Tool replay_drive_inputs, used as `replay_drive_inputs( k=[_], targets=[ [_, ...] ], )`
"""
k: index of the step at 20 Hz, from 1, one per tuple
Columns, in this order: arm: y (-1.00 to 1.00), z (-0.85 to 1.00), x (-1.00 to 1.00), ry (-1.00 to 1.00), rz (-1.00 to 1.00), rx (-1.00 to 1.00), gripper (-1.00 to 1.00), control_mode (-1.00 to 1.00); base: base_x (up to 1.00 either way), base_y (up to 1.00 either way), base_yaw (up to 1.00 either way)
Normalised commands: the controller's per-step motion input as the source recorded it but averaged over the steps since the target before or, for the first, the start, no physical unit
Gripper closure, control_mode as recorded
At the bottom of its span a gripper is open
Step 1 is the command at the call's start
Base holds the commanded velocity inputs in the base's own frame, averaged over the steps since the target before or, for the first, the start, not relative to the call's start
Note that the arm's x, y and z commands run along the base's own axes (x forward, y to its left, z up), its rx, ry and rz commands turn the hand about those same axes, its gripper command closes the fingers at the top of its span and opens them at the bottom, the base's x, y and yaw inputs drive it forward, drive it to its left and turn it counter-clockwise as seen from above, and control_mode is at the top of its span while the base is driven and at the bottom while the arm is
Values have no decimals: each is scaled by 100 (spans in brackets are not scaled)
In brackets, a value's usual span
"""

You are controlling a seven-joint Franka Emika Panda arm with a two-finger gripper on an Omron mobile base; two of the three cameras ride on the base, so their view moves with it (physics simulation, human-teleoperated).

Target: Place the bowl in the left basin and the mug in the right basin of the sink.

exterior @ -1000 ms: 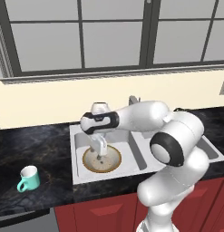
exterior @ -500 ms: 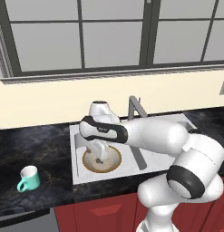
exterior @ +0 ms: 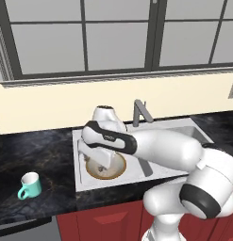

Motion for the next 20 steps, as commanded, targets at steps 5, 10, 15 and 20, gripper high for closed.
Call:
replay_drive_inputs(
  k=[5,10,15,20],
  targets=[
    [66,37,0,4,20,-17,-100,-100,0,0,0],
    [49,39,-31,0,4,-8,-100,-100,0,0,0],
    [45,28,-47,-4,3,-3,-100,-100,0,0,0],
    [50,-5,-27,-7,8,0,-100,-100,0,0,0]
  ],
)
